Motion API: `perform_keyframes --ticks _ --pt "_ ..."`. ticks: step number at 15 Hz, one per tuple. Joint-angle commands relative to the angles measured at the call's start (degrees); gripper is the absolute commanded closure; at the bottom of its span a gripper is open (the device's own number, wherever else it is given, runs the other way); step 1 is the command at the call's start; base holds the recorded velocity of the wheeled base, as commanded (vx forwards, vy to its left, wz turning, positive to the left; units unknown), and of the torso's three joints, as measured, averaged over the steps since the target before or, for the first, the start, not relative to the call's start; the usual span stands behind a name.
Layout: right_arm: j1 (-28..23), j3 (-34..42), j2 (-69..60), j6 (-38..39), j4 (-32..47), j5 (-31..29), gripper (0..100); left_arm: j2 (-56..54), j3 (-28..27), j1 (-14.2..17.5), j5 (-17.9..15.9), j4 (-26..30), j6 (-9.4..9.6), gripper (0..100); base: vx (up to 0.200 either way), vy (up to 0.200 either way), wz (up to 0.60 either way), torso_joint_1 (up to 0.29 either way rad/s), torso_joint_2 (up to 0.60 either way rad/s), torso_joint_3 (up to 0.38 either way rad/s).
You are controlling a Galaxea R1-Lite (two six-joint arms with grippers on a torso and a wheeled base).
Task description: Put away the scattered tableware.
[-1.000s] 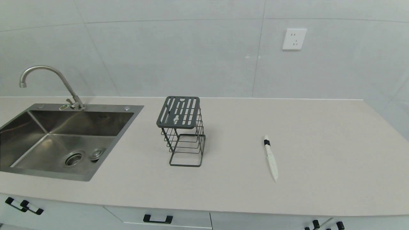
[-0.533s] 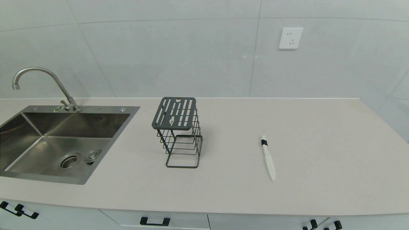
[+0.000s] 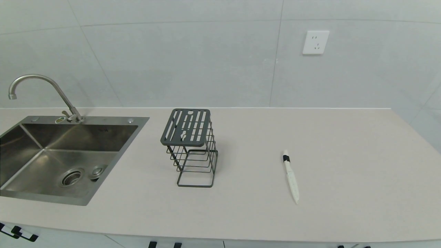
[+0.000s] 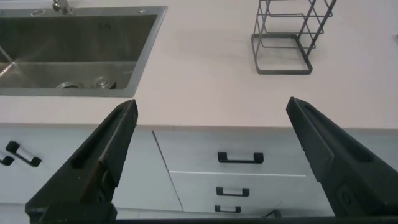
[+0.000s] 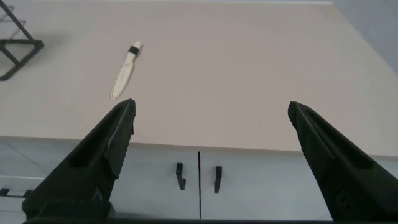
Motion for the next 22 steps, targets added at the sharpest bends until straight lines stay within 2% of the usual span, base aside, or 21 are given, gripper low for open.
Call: perform_keyframes --ticks 1,7,11,15,17,22 --pt "0.0 0.0 0.0 -0.1 0.0 0.0 0 0.1 0.0 0.0 0.0 0.0 -0.08 0 0.0 0.0 0.0 0.0 0.0 0.0" --pt "0.0 0.0 0.0 -0.1 0.0 0.0 0 0.1 0.0 0.0 0.0 0.0 -0.43 0 0.0 0.0 0.0 0.0 0.0 0.0" --pt "0.0 0.0 0.0 -0.1 0.0 0.0 0 0.1 0.0 0.0 0.0 0.1 0.19 0 0.0 0.0 0.0 0.0 0.0 0.0" --pt "0.0 0.0 0.0 -1.5 0.0 0.4 0 0.1 0.0 0.0 0.0 0.0 -0.69 0 0.0 0.0 0.0 0.205 0.0 0.201" --pt "0.0 0.0 0.0 -2.2 0.0 0.5 0 0.1 0.0 0.0 0.1 0.0 -2.45 0 0.0 0.0 0.0 0.29 -0.02 0.249" --pt "0.0 0.0 0.0 -1.1 0.0 0.5 0 0.1 0.0 0.0 0.1 0.0 -2.19 0 0.0 0.0 0.0 0.144 -0.02 0.112"
